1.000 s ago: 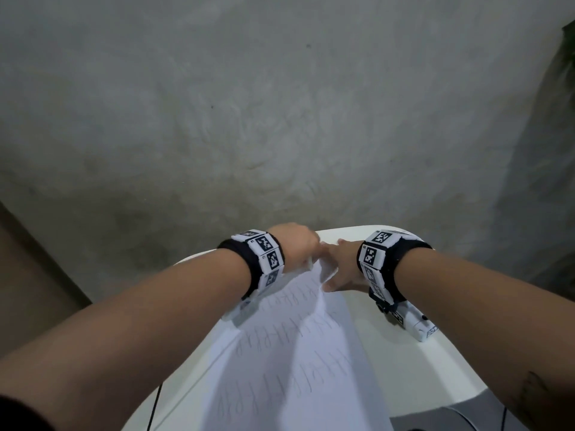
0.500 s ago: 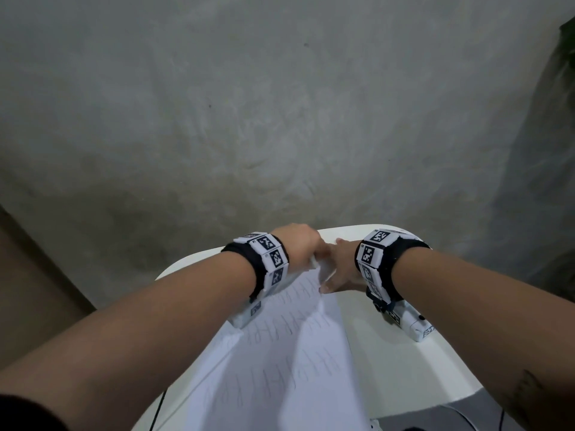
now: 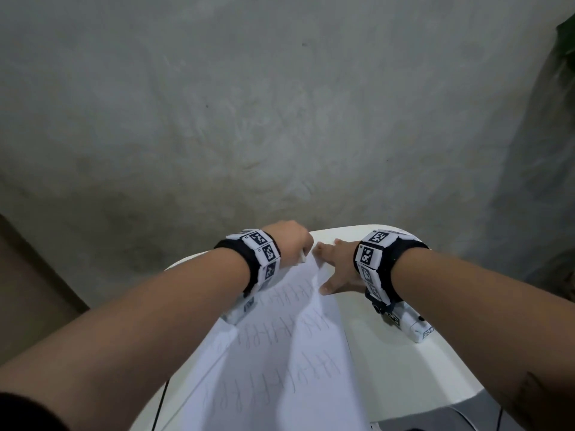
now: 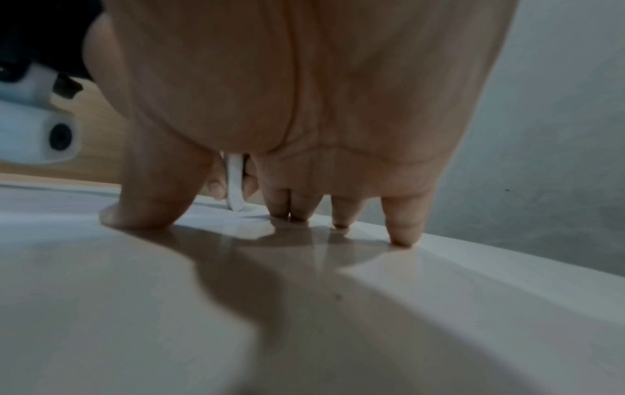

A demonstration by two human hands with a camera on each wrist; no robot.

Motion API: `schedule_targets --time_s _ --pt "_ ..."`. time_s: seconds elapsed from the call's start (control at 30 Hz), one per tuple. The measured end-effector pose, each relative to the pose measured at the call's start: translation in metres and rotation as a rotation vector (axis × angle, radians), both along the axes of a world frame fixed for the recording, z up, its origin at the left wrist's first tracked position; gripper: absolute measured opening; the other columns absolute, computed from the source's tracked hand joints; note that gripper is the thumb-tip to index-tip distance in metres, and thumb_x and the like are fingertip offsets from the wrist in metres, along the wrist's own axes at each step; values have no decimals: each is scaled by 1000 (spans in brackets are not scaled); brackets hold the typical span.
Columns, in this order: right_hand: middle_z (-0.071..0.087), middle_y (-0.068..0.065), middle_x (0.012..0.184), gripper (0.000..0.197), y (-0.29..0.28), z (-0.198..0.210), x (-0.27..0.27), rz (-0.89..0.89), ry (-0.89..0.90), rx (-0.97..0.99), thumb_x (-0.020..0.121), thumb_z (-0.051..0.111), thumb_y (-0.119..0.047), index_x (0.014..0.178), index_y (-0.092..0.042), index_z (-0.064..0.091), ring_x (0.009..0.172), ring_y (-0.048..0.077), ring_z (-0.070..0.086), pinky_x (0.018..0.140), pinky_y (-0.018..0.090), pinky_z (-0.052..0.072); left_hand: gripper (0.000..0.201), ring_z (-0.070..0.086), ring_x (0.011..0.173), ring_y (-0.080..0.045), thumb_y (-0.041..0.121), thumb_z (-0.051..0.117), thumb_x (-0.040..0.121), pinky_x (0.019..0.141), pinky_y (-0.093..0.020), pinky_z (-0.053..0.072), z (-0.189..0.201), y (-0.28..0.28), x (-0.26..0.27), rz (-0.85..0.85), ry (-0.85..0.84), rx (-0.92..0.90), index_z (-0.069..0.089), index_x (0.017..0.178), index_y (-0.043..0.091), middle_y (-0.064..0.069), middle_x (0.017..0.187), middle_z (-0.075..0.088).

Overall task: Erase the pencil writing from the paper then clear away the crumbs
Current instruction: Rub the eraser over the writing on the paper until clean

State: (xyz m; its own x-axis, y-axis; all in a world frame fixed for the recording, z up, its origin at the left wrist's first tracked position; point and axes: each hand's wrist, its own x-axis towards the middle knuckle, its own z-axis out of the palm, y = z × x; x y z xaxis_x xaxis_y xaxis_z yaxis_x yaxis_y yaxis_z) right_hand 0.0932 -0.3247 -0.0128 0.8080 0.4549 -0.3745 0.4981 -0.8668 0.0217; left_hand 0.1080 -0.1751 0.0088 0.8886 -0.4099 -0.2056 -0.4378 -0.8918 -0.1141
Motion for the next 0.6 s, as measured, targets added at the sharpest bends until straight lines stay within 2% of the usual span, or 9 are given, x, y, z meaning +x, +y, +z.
schedule_targets --time_s 0.1,0.17,0.27,0.37,0.47,0.6 --pt "27 1 153 80 -1 -3 2 -4 -2 11 82 57 -56 146 -18 27 138 32 29 108 49 31 20 63 92 -28 10 59 83 70 -27 46 5 5 1 -11 34 75 69 99 16 -3 94 66" --pt "28 -1 153 79 0 -2 4 -4 13 3 81 59 -56 145 -19 29 139 32 29 108 48 32 21 63 95 -29 13 59 83 76 -31 51 7 -1 3 -34 6 56 69 100 18 -4 101 67" --pt "32 -3 152 77 0 1 4 -3 37 6 82 59 -55 146 -23 29 140 31 28 109 44 31 24 61 102 -29 17 60 86 83 -36 52 0 -11 1 -86 -46 -4 67 109 17 -6 110 66" --pt "24 -3 156 84 0 0 3 -20 31 25 85 59 -52 151 -17 18 142 31 23 110 44 28 22 63 96 -29 11 56 85 78 -32 51 -1 -5 0 -75 -9 32 69 103 13 -6 103 67" --pt "10 -2 160 88 1 0 2 -18 23 -13 86 56 -52 152 -15 11 145 30 16 112 44 24 21 64 92 -28 10 58 82 75 -28 50 4 2 2 -41 29 66 70 98 18 -4 99 69" --pt "14 -6 160 89 2 1 4 -13 34 -24 84 57 -55 152 -17 14 145 29 18 112 45 24 21 63 98 -28 14 59 82 80 -32 53 3 -8 8 -11 -46 -50 70 99 20 -4 104 68"
